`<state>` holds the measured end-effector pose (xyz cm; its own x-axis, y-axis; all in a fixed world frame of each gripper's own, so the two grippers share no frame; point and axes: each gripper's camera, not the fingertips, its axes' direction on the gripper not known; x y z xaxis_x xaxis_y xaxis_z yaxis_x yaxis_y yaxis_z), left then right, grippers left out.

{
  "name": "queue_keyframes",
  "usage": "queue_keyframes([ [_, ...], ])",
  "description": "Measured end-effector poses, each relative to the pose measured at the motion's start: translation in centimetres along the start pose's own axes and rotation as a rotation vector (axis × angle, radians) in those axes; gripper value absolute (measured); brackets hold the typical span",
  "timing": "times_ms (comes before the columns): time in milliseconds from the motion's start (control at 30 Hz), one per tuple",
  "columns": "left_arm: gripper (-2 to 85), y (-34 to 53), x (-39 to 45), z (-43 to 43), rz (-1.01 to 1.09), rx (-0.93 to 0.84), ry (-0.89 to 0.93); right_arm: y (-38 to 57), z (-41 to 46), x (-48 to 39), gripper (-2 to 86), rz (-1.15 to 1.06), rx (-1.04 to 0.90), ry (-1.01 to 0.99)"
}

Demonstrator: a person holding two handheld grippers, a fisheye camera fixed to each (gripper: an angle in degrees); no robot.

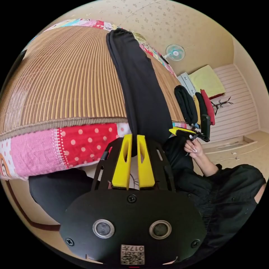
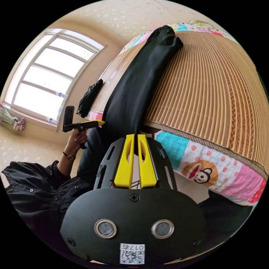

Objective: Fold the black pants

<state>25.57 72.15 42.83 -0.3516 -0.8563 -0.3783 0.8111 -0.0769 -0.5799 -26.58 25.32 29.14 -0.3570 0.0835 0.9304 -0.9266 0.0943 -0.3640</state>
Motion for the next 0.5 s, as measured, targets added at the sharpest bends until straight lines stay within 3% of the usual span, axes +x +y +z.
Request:
queue_keyframes([
  [133, 4.5, 3.6, -1.1, 3.4, -0.027, -0.194, -0.068, 2.2, 0.6, -0.3, 4.2, -0.023, -0.101, 0.008],
  [200, 5.4, 4.7, -1.9, 2.5, -0.037, -0.128, -0.035, 3.1, -0.4, 0.8, 5.4, 0.006, -0.053, -0.026],
  [267, 8.1, 5.8, -3.4, -0.5, -0.013, 0.077, 0.102, 3.1, -2.3, 2.0, 7.3, 0.030, 0.050, -0.139],
  [333, 8.9, 5.8, -5.1, -1.9, 0.004, 0.167, 0.152, 2.5, -3.8, 3.3, 8.5, 0.053, 0.126, -0.225],
  [500, 11.5, 3.4, -10.6, 1.6, -0.018, 0.065, 0.207, -0.4, -4.3, 6.2, 9.5, 0.052, 0.139, -0.392],
])
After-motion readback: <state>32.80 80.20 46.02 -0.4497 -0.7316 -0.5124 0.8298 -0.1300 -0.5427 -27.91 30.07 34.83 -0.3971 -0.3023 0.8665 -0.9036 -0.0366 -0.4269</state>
